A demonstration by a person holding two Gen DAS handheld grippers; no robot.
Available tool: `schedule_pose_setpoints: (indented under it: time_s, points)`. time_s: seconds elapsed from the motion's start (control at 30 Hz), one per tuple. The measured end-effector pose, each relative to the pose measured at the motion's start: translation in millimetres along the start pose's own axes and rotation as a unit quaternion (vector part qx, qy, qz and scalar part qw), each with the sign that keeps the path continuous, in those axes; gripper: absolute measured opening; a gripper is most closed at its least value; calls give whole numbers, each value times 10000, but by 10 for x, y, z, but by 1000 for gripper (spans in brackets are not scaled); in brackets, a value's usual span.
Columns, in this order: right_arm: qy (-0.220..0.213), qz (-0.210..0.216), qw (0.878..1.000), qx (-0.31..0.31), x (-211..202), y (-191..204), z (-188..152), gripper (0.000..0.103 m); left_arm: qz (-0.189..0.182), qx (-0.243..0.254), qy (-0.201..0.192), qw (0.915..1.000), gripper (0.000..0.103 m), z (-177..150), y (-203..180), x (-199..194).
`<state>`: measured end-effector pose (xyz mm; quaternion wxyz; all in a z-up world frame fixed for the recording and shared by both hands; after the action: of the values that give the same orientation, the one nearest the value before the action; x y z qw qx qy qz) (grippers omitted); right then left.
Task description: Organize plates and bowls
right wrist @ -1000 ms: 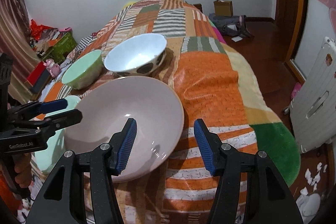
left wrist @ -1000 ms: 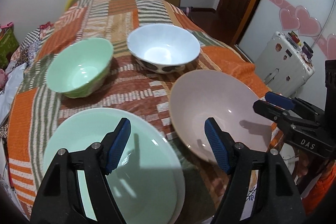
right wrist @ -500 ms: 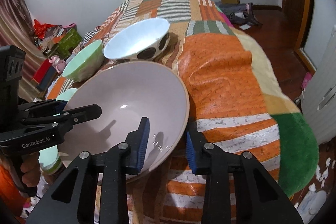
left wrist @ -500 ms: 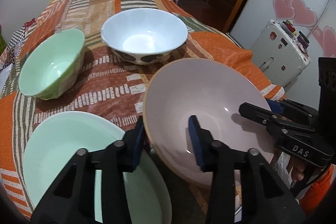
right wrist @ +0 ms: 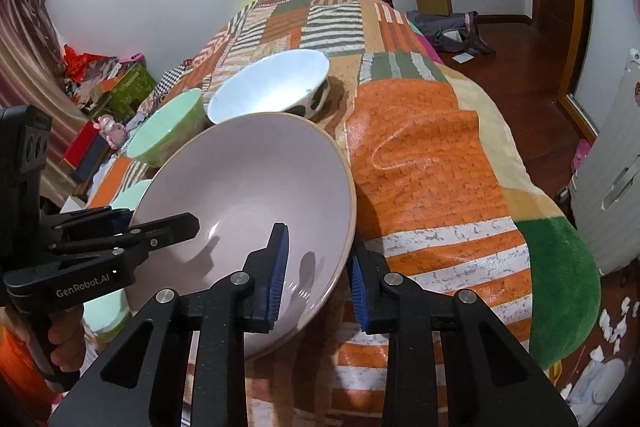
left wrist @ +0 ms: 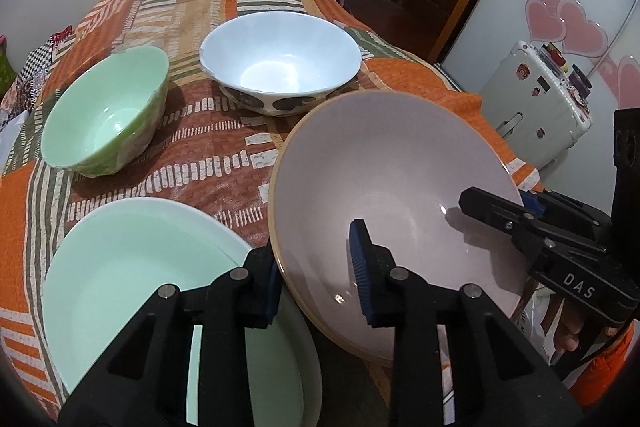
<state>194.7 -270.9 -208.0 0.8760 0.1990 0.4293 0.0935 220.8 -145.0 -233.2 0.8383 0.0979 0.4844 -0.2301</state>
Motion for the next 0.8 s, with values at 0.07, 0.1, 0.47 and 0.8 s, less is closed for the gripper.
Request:
schedule_pose_setpoints:
  time_s: [0.07,0.1,0.47,0.8]
  points:
    - [-44,12,10000,-19,-24,43,12,26,0,-4,-52,10000,31,-2,9,-49]
    - [-79,26,10000,-37,-52,77,17,26,5,-18,-109,9999,31,-4,18,-97]
    - [-371,184,9989,-241,-177,466,62,26,117,-146,-583,9981,31,-73,171,-565]
    - [-400,379,9970,-550,-142,935,-12,26,340,-377,-938,9943,31,-283,504,-1020]
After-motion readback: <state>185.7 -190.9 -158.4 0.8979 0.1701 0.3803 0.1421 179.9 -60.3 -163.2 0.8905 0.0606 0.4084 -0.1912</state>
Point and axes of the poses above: each gripper's, at about its wrist camera, not at the fingertips, and x roughly the way its jaws point, y to its left, z to its top, the point moved 3 cm from there along x, roughly the way its jaws point, and after that the axes turned 12 degrees about x, right-handed, at the moved point
